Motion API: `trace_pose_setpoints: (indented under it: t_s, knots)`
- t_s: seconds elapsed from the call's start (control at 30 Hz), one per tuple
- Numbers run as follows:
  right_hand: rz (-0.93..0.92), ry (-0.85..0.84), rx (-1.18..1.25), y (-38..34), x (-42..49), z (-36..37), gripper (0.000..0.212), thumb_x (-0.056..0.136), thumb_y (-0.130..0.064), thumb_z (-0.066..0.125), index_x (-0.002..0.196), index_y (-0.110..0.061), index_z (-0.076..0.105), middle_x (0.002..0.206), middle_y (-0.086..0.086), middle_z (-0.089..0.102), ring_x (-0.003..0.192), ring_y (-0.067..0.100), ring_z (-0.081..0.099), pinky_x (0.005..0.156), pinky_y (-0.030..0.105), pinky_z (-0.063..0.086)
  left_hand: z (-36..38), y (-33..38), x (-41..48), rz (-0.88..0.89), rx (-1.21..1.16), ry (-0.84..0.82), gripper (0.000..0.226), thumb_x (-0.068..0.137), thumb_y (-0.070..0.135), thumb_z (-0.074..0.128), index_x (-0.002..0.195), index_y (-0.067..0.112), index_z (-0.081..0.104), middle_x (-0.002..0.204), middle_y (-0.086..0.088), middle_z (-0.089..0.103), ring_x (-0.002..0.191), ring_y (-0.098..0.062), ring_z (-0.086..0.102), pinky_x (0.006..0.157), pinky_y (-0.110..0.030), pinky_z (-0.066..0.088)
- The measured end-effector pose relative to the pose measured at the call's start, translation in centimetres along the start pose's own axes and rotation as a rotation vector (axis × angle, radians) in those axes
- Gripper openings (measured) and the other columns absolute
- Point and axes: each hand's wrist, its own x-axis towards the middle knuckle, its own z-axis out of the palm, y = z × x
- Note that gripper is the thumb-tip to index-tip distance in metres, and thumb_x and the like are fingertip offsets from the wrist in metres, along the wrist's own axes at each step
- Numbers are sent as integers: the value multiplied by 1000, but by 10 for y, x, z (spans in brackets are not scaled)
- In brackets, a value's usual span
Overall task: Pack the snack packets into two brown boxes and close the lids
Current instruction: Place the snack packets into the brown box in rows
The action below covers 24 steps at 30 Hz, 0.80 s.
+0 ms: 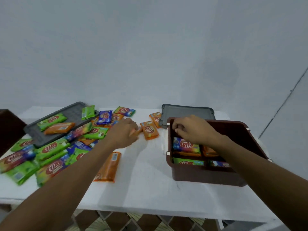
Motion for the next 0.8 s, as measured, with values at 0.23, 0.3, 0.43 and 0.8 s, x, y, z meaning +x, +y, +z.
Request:
trace_pose_setpoints:
  t_s: [0.23, 0.3, 0.43, 0.8]
  knots:
    - [-16, -6, -47, -53, 57, 29, 22, 91, -22, 46, 99, -27, 65, 98, -6, 67, 84, 14, 60, 70, 40, 54, 21, -57, -4, -30, 143, -162, 52, 88, 47, 60, 132, 19, 53, 134, -3, 50, 126, -25, 39, 102, -43, 37]
    - [22, -110, -131, -61, 71, 38, 25, 90, -17, 45, 100, -23, 67, 97, -1, 67, 82, 19, 62, 70, 42, 56, 28, -57, 5, -3, 195, -196, 58, 89, 52, 55, 137, 20, 47, 143, -3, 44, 135, -25, 32, 111, -49, 28]
    - [101, -515, -297, -83, 94, 54, 16, 91, -6, 47, 98, -6, 61, 85, 5, 58, 75, 17, 57, 68, 29, 53, 51, -51, 18, -50, 207, -225, 73, 87, 66, 43, 144, 22, 35, 154, -5, 29, 144, -28, 18, 114, -59, 8]
    - [353, -608, -278, -93, 119, 100, 65, 89, -9, 51, 150, -10, 27, 151, 12, 36, 127, 35, 47, 96, 48, 45, 31, -87, 36, -137, -492, 27, 29, 101, 21, 41, 121, 8, 57, 102, -10, 65, 87, -23, 61, 71, -34, 48]
